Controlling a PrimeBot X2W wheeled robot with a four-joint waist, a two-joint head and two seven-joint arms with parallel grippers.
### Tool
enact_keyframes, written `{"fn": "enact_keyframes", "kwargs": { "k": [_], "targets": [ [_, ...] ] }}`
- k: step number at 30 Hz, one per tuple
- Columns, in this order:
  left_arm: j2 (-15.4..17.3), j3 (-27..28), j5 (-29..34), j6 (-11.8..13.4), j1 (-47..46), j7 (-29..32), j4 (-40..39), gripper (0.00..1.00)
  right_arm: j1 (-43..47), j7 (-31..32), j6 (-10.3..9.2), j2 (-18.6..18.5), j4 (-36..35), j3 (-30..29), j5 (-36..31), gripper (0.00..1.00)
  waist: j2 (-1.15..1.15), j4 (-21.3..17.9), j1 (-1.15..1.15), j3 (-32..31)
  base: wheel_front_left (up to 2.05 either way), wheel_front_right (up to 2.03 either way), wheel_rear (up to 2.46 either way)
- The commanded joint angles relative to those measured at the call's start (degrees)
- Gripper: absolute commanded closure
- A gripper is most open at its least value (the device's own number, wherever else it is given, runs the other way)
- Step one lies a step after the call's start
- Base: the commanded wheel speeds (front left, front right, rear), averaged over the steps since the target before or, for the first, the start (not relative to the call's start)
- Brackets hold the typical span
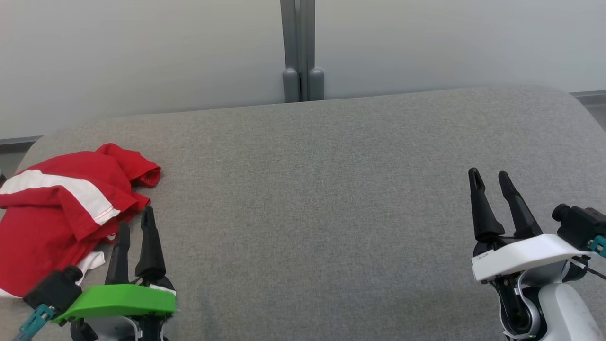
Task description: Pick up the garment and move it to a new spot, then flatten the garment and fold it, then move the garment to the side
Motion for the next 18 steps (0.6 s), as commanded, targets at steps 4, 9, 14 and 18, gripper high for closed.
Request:
{"fn": "enact_keyframes", "kwargs": {
  "k": [4, 9, 14, 18],
  "targets": [
    [0.4, -1.8, 6.5, 1.0, 0.5, -1.0, -0.6, 0.00, -0.3, -1.2, 0.14, -0.4, -0.1, 0.5, -4.5, 0.00, 0.00, -0.1, 0.00, -0.1, 0.00, 0.00, 0.00],
    [0.5, -3.4, 11.8, 1.8, 0.9, -1.9, 0.0, 0.00, 0.0, -2.0, 0.14, 0.1, 0.7, 0.5, -8.2, 0.00, 0.00, -0.1, 0.00, -0.3, 0.00, 0.00, 0.00],
    [0.5, -4.5, 15.9, 2.7, 1.4, -2.5, 0.4, 0.00, 0.7, -2.7, 0.14, 0.4, 1.0, 0.5, -11.6, 0.00, 0.00, -0.3, 0.00, -0.5, 0.00, 0.00, 0.00],
    [0.5, -5.4, 19.0, 3.0, 1.6, -3.1, 0.6, 0.00, 1.3, -3.3, 0.15, 0.7, 1.4, 0.3, -14.0, 0.00, 0.00, -0.4, 0.00, -0.7, 0.00, 0.00, 0.00]
  ]
}}
